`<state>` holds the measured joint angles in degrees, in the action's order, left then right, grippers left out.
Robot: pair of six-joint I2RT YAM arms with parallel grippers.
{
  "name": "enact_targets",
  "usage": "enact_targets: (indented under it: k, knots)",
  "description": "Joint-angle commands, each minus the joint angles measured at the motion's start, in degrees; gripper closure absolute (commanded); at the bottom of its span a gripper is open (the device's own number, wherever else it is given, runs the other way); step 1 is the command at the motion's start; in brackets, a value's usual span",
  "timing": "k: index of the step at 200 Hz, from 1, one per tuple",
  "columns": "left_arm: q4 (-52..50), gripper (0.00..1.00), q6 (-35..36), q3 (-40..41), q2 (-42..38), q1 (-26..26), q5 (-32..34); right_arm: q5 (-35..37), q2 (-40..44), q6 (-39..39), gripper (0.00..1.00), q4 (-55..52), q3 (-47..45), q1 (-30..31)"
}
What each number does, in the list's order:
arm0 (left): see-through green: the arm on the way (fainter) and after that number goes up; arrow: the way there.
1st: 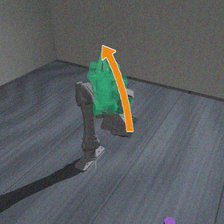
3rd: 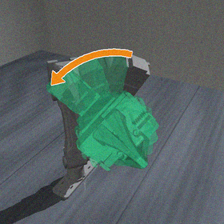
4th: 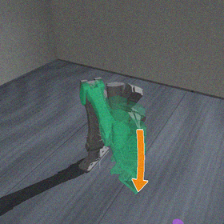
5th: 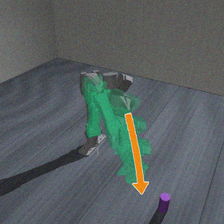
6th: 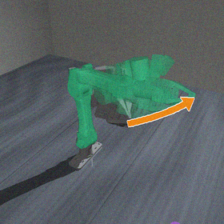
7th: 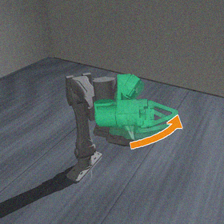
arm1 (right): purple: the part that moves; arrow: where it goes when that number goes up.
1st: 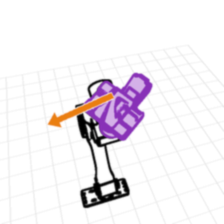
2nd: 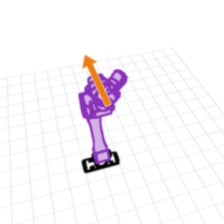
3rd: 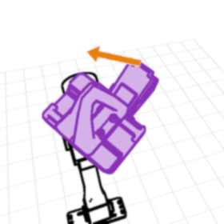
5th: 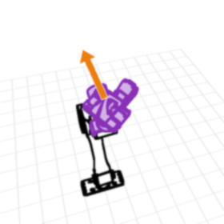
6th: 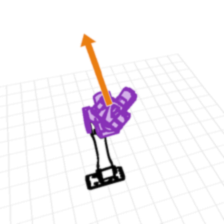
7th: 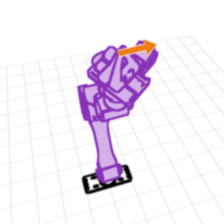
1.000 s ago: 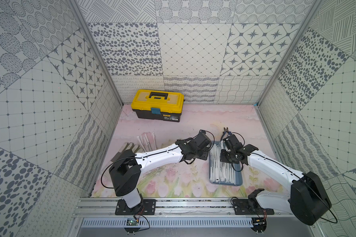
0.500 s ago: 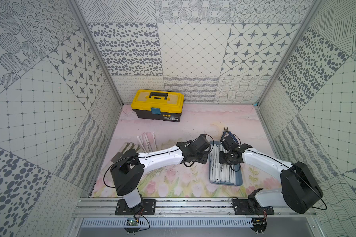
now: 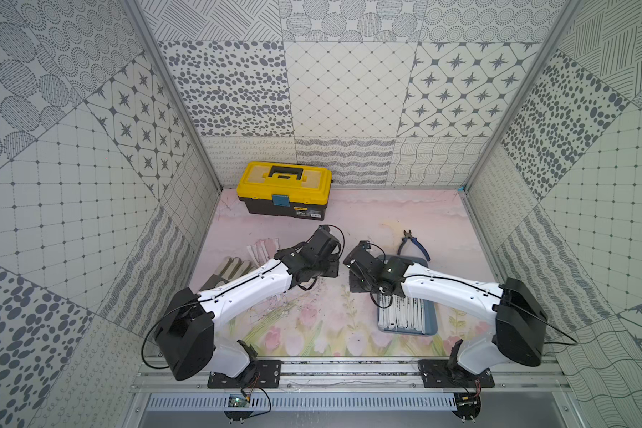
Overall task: Put the straws into the storage box
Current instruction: Place the straw in the storage box, then move the straw to the center of the board.
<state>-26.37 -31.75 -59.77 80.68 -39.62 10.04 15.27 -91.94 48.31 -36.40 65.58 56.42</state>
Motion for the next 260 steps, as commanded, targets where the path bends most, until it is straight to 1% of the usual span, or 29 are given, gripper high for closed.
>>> enact_targets:
  k: [1,21,32,41,56,76,96,121,135,154,177,198,225,248,260]
  knots:
    - [-10.0,0.49,0.4,5.2,-6.0,9.5,4.6,0.5,-4.5,2.3,0.57,2.9,3.0,0.7]
    - [-12.2,0.49,-0.5,8.3,-7.5,16.3,4.0,0.6,-5.6,0.2,0.57,3.6,4.5,0.9]
    - [-12.2,0.49,-1.0,9.7,-7.5,18.9,4.2,1.1,-5.8,-0.8,0.57,3.4,4.9,0.9]
    - [-11.5,0.49,-1.4,10.5,-6.7,20.0,4.4,1.1,-5.8,-1.6,0.56,3.7,5.0,0.9]
    - [-11.5,0.49,-2.4,10.0,-4.1,20.5,4.5,0.7,-6.2,-2.4,0.56,3.8,5.6,0.8]
    - [-11.9,0.48,-3.9,9.4,-1.0,20.9,8.1,-0.2,-6.5,-2.4,0.56,3.9,5.8,0.9]
    - [-8.3,0.49,-3.9,10.2,2.1,22.8,6.0,-1.0,-6.2,-1.6,0.56,5.6,4.2,0.9]
    - [-8.7,0.48,-4.5,8.3,6.1,23.1,7.3,-2.1,-6.8,-1.8,0.56,5.7,4.4,1.1]
    - [-7.8,0.45,-4.7,8.5,7.2,24.5,5.7,-1.8,-6.8,-2.0,0.56,5.6,4.3,1.3]
    - [-6.1,0.41,-4.5,8.6,8.8,26.4,1.6,-1.8,-6.8,-2.2,0.56,5.8,4.1,1.3]
    - [-4.6,0.40,-4.2,8.5,10.5,27.1,-0.7,-1.9,-6.9,-2.4,0.56,5.9,4.1,1.3]
    - [-2.7,0.43,-4.2,8.8,12.5,28.1,-4.1,-1.8,-6.9,-2.5,0.56,6.0,4.0,1.3]
    - [-0.5,0.48,-4.4,9.5,13.9,28.3,-6.1,-1.8,-6.8,-2.4,0.56,6.2,3.8,1.3]
    - [0.4,0.55,-4.6,10.4,13.6,28.2,-8.5,-1.8,-6.9,-2.4,0.56,6.3,3.7,1.3]
    - [2.9,0.59,-5.0,11.2,13.1,27.9,-9.8,-1.8,-7.0,-2.4,0.56,6.3,3.7,1.3]
